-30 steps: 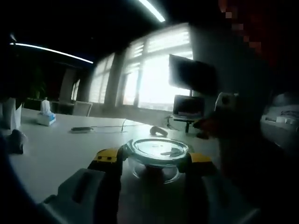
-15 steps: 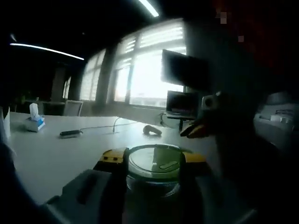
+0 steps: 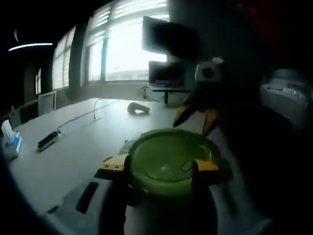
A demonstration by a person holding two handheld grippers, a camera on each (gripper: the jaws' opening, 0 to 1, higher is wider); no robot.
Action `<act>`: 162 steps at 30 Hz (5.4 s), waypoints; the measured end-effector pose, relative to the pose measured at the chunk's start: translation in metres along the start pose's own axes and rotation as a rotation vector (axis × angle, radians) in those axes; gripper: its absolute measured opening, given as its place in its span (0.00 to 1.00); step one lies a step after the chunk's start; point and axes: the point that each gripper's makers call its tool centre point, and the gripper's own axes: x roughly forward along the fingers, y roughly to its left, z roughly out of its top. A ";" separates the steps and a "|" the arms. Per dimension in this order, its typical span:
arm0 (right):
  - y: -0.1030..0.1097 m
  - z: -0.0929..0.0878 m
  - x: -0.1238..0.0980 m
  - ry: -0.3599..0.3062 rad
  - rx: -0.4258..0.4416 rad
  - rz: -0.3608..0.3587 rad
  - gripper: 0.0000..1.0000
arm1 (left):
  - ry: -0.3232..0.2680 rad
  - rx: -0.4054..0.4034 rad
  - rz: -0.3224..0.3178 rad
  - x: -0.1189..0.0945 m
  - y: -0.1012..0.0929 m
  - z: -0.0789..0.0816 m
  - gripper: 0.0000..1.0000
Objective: Pick up the tomato from the tabletop place it into the food storage container close the lid and lock the latches
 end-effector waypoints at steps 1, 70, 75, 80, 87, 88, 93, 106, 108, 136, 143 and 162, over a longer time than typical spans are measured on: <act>0.000 0.000 0.002 0.009 0.001 0.006 0.32 | 0.026 0.007 -0.014 0.001 0.000 -0.004 0.45; -0.041 0.001 -0.013 0.097 -0.056 0.147 0.37 | 0.078 -0.070 0.131 0.019 -0.023 -0.001 0.49; -0.049 -0.013 -0.025 0.151 0.031 0.108 0.43 | 0.165 -0.021 0.095 0.022 -0.012 -0.003 0.42; -0.049 -0.011 -0.034 0.100 0.236 0.032 0.40 | 0.207 0.006 -0.002 0.029 -0.016 -0.003 0.40; -0.052 -0.005 -0.046 0.017 0.622 -0.108 0.29 | 0.311 0.092 -0.102 0.037 -0.019 -0.001 0.50; -0.052 -0.009 -0.046 0.027 0.675 -0.123 0.28 | 0.320 0.109 -0.102 0.038 -0.018 0.001 0.51; -0.038 -0.033 -0.039 0.115 0.768 -0.155 0.27 | 0.380 0.117 -0.156 0.042 -0.021 0.000 0.51; -0.045 -0.037 -0.028 0.237 0.888 -0.228 0.16 | 0.403 0.133 -0.246 0.050 -0.027 0.001 0.58; -0.043 -0.036 -0.026 0.257 0.874 -0.236 0.15 | 0.416 0.148 -0.238 0.051 -0.024 0.001 0.54; -0.030 -0.054 -0.026 0.379 0.889 -0.285 0.15 | 0.413 0.203 -0.277 0.056 -0.027 -0.002 0.52; -0.032 -0.059 -0.022 0.390 0.912 -0.288 0.20 | 0.398 0.194 -0.268 0.056 -0.031 -0.002 0.49; -0.032 -0.060 -0.014 0.493 0.973 -0.333 0.18 | 0.355 0.182 -0.265 0.055 -0.035 -0.002 0.44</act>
